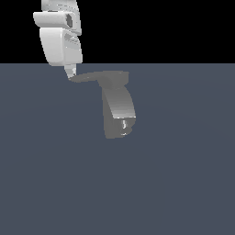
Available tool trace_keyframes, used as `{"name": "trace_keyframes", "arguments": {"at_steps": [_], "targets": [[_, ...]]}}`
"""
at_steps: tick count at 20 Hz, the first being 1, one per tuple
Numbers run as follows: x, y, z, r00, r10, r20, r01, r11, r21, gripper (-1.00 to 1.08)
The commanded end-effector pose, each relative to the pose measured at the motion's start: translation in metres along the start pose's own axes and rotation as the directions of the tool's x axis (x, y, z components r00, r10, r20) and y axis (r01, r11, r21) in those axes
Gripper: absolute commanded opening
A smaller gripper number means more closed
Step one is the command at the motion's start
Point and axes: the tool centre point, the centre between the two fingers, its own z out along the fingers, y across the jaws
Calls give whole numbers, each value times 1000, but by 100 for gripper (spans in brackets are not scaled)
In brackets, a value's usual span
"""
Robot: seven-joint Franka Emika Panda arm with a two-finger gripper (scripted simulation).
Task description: Turn on the faucet by rotating a designated handle.
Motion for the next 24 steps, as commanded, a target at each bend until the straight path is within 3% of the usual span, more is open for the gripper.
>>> {"name": "trace_keyframes", "arguments": {"at_steps": [1,24], "targets": [[0,0,0,1000,0,0,0,1000,0,-100],[47,55,0,1000,-1,0,1,1000,-1,-100]]}}
